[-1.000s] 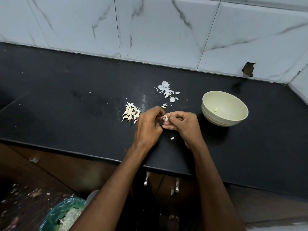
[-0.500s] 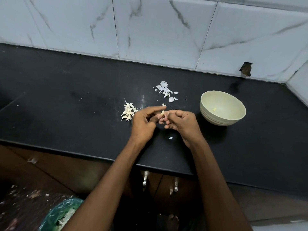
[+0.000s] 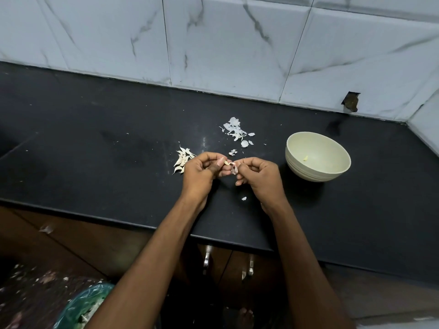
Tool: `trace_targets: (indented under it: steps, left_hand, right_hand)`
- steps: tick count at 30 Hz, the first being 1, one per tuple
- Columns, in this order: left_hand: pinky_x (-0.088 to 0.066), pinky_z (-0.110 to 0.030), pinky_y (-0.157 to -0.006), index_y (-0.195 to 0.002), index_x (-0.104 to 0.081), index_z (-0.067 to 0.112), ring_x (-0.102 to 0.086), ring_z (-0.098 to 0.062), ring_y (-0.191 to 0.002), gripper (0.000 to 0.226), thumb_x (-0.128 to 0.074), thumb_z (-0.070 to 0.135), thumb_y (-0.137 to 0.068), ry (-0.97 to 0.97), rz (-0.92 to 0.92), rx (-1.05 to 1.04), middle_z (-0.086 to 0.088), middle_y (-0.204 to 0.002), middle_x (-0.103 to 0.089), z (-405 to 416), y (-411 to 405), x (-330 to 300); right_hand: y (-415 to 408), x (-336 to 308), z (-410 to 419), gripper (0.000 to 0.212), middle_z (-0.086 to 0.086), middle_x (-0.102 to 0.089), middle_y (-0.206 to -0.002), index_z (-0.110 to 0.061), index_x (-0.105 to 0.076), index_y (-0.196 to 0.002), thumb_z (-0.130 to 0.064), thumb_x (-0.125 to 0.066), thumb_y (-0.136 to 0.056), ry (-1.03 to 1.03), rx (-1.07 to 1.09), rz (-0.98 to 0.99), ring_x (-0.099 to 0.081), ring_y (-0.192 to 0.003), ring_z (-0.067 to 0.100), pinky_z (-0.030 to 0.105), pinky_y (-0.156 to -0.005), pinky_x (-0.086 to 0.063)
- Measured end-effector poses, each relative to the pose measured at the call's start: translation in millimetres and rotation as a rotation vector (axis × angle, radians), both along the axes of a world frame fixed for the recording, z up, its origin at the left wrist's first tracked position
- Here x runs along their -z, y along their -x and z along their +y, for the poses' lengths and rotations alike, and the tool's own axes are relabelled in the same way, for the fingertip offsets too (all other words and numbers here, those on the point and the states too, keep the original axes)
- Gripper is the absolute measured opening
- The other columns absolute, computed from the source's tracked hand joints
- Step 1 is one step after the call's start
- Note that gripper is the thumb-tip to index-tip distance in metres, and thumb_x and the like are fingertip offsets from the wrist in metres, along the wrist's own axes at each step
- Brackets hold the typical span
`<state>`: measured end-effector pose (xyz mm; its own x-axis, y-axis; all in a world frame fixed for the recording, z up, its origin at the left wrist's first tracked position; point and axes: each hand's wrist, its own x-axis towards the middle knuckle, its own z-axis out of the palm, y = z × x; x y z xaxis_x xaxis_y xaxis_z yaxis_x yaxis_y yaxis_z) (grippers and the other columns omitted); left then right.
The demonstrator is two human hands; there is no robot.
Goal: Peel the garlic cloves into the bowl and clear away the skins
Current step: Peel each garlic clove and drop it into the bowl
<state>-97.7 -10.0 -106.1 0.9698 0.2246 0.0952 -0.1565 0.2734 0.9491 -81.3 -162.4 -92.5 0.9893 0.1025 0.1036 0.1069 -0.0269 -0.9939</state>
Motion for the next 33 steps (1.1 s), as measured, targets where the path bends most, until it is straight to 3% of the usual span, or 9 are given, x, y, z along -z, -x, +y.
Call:
trace_targets:
  steps: [8, 11, 17, 19, 22, 25, 27, 30, 33]
  left_hand:
    - [-0.061, -0.026, -0.072, -0.098, -0.066, -0.002, -0.067, -0.014, -0.071, 0.008, -0.059, 0.001, -0.101, 0.259, 0.085, -0.044, -0.009, -0.083, -0.068, 5, -7, 1]
    - [-0.06, -0.025, -0.071, -0.1, -0.066, -0.007, -0.066, -0.015, -0.07, 0.014, -0.063, 0.006, -0.101, 0.262, 0.101, -0.024, -0.011, -0.081, -0.067, 5, -7, 1]
    - [-0.058, -0.025, -0.067, -0.094, -0.067, -0.004, -0.064, -0.017, -0.065, 0.012, -0.062, 0.005, -0.101, 0.218, 0.093, -0.014, -0.007, -0.072, -0.068, 4, -6, 0]
    - [-0.057, -0.025, -0.066, -0.094, -0.067, -0.005, -0.063, -0.017, -0.065, 0.013, -0.063, 0.007, -0.1, 0.191, 0.085, -0.012, -0.008, -0.073, -0.068, 3, -5, 1]
    - [-0.056, -0.026, -0.065, -0.095, -0.067, -0.006, -0.062, -0.017, -0.064, 0.017, -0.064, 0.009, -0.101, 0.105, 0.063, -0.01, -0.013, -0.075, -0.068, 1, -6, 2]
    - [-0.053, -0.027, -0.064, -0.092, -0.068, -0.002, -0.059, -0.015, -0.061, 0.016, -0.063, 0.01, -0.101, 0.015, 0.029, 0.0, -0.012, -0.072, -0.068, -1, -5, 3]
    - [-0.052, -0.027, -0.063, -0.088, -0.067, 0.001, -0.057, -0.014, -0.06, 0.016, -0.063, 0.01, -0.101, -0.032, 0.026, -0.005, -0.007, -0.067, -0.068, -2, -4, 3]
    - [-0.051, -0.026, -0.061, -0.092, -0.065, -0.001, -0.057, -0.014, -0.061, 0.016, -0.063, 0.01, -0.102, -0.047, 0.019, -0.007, -0.006, -0.07, -0.068, -2, -4, 4]
    - [-0.051, -0.026, -0.062, -0.093, -0.065, -0.003, -0.057, -0.016, -0.062, 0.018, -0.062, 0.011, -0.103, -0.017, 0.028, -0.037, -0.011, -0.075, -0.063, -2, -5, 5]
  right_hand:
    - [-9, 7, -5, 0.009, 0.004, -0.073, -0.077, -0.002, -0.077, -0.097, -0.004, -0.068, -0.097, -0.108, 0.143, -0.003, -0.066, -0.069, 0.012, 0.027, -0.065, -0.059]
    - [-12, 13, -7, 0.01, 0.002, -0.079, -0.09, -0.01, -0.082, -0.098, -0.014, -0.081, -0.089, 0.067, 0.243, -0.139, -0.072, -0.077, 0.008, 0.023, -0.075, -0.058]
    - [-10, 10, -3, 0.04, -0.002, -0.074, -0.124, -0.015, -0.081, -0.111, 0.014, -0.063, -0.089, 0.204, 0.126, -0.311, -0.067, -0.116, -0.002, 0.018, -0.101, -0.051]
    - [-8, 9, -4, 0.038, -0.003, -0.073, -0.128, -0.014, -0.081, -0.113, 0.012, -0.066, -0.09, 0.202, 0.093, -0.349, -0.068, -0.115, -0.001, 0.018, -0.094, -0.054]
    - [-5, 7, -1, 0.033, -0.003, -0.072, -0.118, -0.017, -0.079, -0.117, -0.002, -0.081, -0.088, 0.182, 0.043, -0.38, -0.068, -0.096, 0.005, 0.018, -0.07, -0.051]
    - [-4, 11, 3, 0.039, -0.003, -0.067, -0.105, -0.018, -0.078, -0.12, -0.008, -0.086, -0.084, 0.182, 0.006, -0.362, -0.062, -0.083, 0.006, 0.024, -0.07, -0.051]
    - [-4, 14, 3, 0.043, -0.006, -0.063, -0.099, -0.021, -0.077, -0.122, -0.016, -0.089, -0.081, 0.271, 0.072, -0.391, -0.057, -0.084, 0.004, 0.017, -0.076, -0.046]
    - [-6, 15, -3, 0.048, -0.007, -0.064, -0.116, -0.028, -0.073, -0.13, -0.028, -0.087, -0.083, 0.479, 0.199, -0.457, -0.055, -0.108, 0.009, 0.008, -0.095, -0.037]
    - [-6, 15, -3, 0.045, -0.001, -0.072, -0.127, -0.015, -0.068, -0.137, -0.007, -0.074, -0.093, 0.395, 0.211, -0.395, -0.067, -0.116, 0.008, 0.019, -0.106, -0.048]
